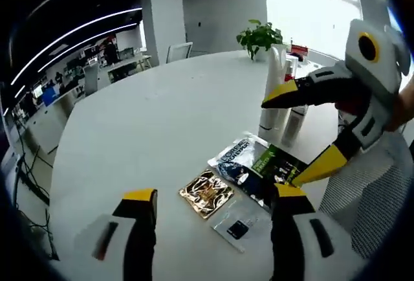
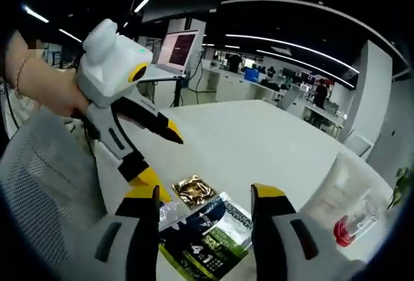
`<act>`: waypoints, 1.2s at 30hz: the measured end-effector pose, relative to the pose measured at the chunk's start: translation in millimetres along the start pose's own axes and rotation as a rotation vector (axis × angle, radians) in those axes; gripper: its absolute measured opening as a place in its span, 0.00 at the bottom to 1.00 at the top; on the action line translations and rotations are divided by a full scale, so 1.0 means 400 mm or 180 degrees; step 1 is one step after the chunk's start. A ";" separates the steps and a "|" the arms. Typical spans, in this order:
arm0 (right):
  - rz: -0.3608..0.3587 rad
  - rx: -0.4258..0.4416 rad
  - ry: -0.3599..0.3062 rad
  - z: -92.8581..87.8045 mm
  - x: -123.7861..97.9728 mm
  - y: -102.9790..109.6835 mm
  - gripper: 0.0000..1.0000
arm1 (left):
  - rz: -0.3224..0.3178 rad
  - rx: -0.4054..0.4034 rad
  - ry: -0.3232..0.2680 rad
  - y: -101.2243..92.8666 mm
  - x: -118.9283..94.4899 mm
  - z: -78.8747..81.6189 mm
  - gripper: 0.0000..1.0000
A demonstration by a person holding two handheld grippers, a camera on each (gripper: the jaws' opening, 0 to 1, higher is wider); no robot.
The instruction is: Arrange the skincare products in the storage area until every visible bottle or jar stands upright without overlapping.
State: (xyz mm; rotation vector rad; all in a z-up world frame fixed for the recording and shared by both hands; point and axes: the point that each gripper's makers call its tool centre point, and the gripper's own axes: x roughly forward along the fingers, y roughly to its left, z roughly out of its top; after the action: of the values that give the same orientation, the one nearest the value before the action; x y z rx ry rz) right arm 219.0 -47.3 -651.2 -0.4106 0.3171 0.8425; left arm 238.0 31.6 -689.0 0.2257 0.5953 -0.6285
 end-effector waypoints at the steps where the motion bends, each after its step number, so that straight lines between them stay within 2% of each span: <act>1: -0.0036 0.0026 -0.0026 0.005 -0.028 -0.004 0.60 | -0.0009 -0.0031 -0.0014 -0.005 -0.007 0.002 0.78; 4: -0.0135 0.0133 -0.0060 0.003 -0.080 -0.022 0.62 | 0.0003 -0.0150 -0.0072 -0.007 -0.022 0.001 0.83; 7: -0.0358 0.0329 -0.0146 -0.003 -0.144 -0.063 0.68 | 0.0032 -0.0256 -0.0113 0.001 -0.043 -0.005 0.87; 10: -0.0488 0.0488 -0.0134 -0.010 -0.193 -0.088 0.73 | 0.0068 -0.0344 -0.0155 -0.007 -0.078 -0.003 0.91; 16: -0.0788 0.0882 -0.0138 -0.071 -0.265 -0.165 0.87 | 0.0159 -0.0490 -0.0254 -0.004 -0.146 -0.006 0.96; 19: -0.0866 0.0957 -0.0137 -0.086 -0.283 -0.184 0.91 | 0.0216 -0.0512 -0.0252 -0.008 -0.177 -0.014 0.99; 22: -0.0964 0.1224 -0.0219 -0.100 -0.299 -0.199 0.96 | 0.0248 -0.0546 -0.0275 -0.007 -0.196 -0.021 0.99; 27: -0.0967 0.1298 -0.0148 -0.132 -0.297 -0.204 0.99 | 0.0311 -0.0505 -0.0257 0.008 -0.200 -0.032 0.99; 29: -0.0986 0.1373 -0.0166 -0.124 -0.305 -0.205 0.99 | 0.0309 -0.0511 -0.0292 0.009 -0.199 -0.027 0.99; 30: -0.1041 0.1428 -0.0266 -0.118 -0.308 -0.215 0.99 | 0.0311 -0.0531 -0.0306 0.009 -0.199 -0.025 0.99; 36: -0.1026 0.1404 -0.0213 -0.123 -0.305 -0.205 0.99 | 0.0336 -0.0557 -0.0300 0.010 -0.200 -0.027 0.99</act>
State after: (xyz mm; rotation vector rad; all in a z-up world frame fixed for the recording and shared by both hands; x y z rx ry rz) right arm 200.5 -199.0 -623.8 -0.0179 0.3527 0.4510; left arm 183.6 77.8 -650.8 0.0624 0.5405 -0.4794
